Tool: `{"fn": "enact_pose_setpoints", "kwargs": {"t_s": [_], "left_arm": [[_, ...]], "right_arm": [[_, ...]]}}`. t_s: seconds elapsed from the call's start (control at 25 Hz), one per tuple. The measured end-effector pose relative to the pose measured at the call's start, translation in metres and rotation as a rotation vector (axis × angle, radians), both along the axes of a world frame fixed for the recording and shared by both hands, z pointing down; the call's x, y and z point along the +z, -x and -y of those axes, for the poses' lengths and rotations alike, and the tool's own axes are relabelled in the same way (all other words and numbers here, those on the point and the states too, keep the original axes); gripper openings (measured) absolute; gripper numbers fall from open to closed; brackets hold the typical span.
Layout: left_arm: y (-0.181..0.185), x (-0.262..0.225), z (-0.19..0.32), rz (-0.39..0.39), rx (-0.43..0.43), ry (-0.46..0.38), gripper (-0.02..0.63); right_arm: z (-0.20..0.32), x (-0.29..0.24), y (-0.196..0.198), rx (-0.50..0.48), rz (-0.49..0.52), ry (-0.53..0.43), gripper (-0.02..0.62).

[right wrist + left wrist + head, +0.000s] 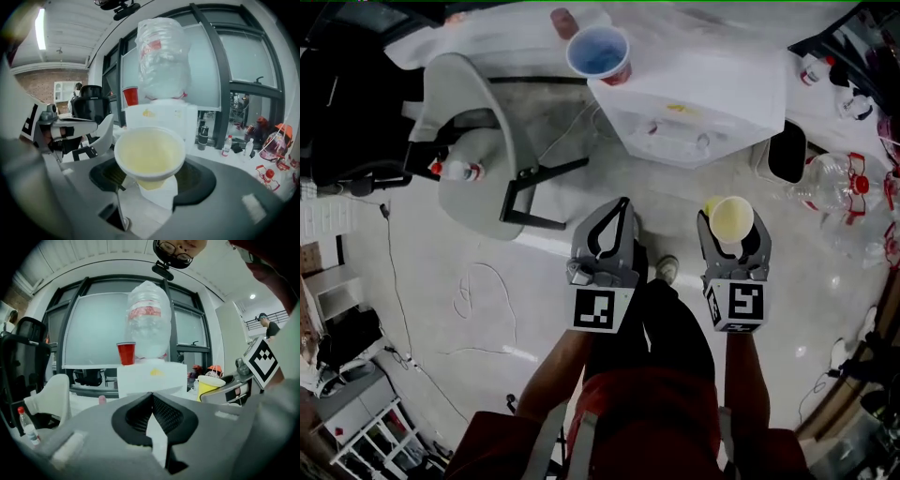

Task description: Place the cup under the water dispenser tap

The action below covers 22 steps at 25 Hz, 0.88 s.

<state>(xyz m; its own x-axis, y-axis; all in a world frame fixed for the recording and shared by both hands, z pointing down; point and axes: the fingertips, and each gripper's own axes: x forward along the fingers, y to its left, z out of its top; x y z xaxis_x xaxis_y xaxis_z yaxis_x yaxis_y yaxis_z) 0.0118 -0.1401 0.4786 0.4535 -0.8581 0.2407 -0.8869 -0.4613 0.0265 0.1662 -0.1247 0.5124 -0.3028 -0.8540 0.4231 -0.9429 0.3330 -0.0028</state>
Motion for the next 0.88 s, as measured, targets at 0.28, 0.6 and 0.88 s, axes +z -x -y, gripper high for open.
{"fn": "enact_pose_setpoints", "kwargs": {"t_s": [0.28, 0.6, 0.88], "left_arm": [[0.018, 0.088, 0.014, 0.016, -0.008, 0.028, -0.005], [0.027, 0.179, 0.018, 0.015, -0.025, 0.099, -0.005], [0.019, 0.220, 0.021, 0.015, -0.026, 0.131, -0.005]], "right_arm": [[0.013, 0.098, 0.020, -0.009, -0.016, 0.053, 0.291], [0.013, 0.197, 0.035, 0.002, -0.016, 0.162, 0.291], [0.018, 0.240, 0.024, 0.027, -0.006, 0.197, 0.291]]}}
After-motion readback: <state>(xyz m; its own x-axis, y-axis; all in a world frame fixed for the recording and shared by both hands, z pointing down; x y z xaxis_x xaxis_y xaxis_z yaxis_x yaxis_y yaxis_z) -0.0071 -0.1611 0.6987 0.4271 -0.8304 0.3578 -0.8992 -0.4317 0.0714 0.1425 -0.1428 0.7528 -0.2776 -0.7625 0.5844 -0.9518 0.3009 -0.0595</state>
